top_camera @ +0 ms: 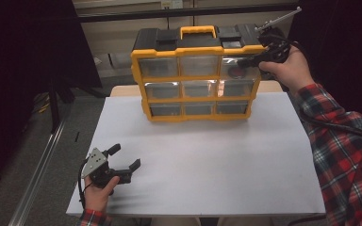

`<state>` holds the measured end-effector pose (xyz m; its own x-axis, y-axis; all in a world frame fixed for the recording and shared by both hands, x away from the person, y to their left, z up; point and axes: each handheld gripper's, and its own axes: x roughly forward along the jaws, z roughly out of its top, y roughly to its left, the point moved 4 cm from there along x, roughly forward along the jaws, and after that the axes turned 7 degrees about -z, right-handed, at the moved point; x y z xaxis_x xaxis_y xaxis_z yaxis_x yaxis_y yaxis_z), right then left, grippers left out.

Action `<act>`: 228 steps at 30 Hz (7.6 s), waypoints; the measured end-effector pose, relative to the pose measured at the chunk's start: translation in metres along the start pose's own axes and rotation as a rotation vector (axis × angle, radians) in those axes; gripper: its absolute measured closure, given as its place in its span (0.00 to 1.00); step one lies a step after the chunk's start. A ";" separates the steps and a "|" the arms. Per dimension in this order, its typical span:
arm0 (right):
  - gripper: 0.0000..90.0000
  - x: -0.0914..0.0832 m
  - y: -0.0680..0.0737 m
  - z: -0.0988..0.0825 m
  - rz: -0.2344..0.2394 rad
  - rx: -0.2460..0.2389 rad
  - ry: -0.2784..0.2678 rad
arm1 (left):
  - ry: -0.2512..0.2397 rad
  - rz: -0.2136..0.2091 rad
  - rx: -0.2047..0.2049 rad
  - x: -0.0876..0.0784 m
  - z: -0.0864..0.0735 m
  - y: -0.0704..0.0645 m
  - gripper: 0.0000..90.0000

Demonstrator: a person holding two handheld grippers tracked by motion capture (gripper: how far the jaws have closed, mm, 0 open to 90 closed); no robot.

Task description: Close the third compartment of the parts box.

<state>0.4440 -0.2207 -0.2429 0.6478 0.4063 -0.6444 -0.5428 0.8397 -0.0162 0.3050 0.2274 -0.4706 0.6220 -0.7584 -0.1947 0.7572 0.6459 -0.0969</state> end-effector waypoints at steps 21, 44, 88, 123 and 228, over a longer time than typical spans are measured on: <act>1.00 0.006 -0.002 0.002 -0.016 0.001 -0.005 | -0.003 -0.007 -0.005 0.000 -0.001 0.000 0.02; 1.00 0.009 -0.006 0.003 -0.035 0.004 -0.012 | 0.003 -0.004 0.003 0.000 -0.001 0.001 0.02; 1.00 0.010 -0.007 0.004 -0.060 0.000 -0.015 | -0.008 -0.001 -0.005 0.000 0.000 0.001 0.02; 1.00 0.017 -0.011 0.004 -0.079 0.007 -0.017 | -0.002 0.003 -0.009 0.000 -0.001 0.002 0.02; 0.13 0.015 0.041 -0.117 0.044 0.122 -0.210 | 0.012 -0.007 0.007 0.000 -0.002 0.000 0.02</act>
<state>0.3687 -0.2225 -0.3424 0.7288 0.4986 -0.4694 -0.5126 0.8517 0.1087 0.3047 0.2270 -0.4727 0.6145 -0.7616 -0.2056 0.7628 0.6401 -0.0912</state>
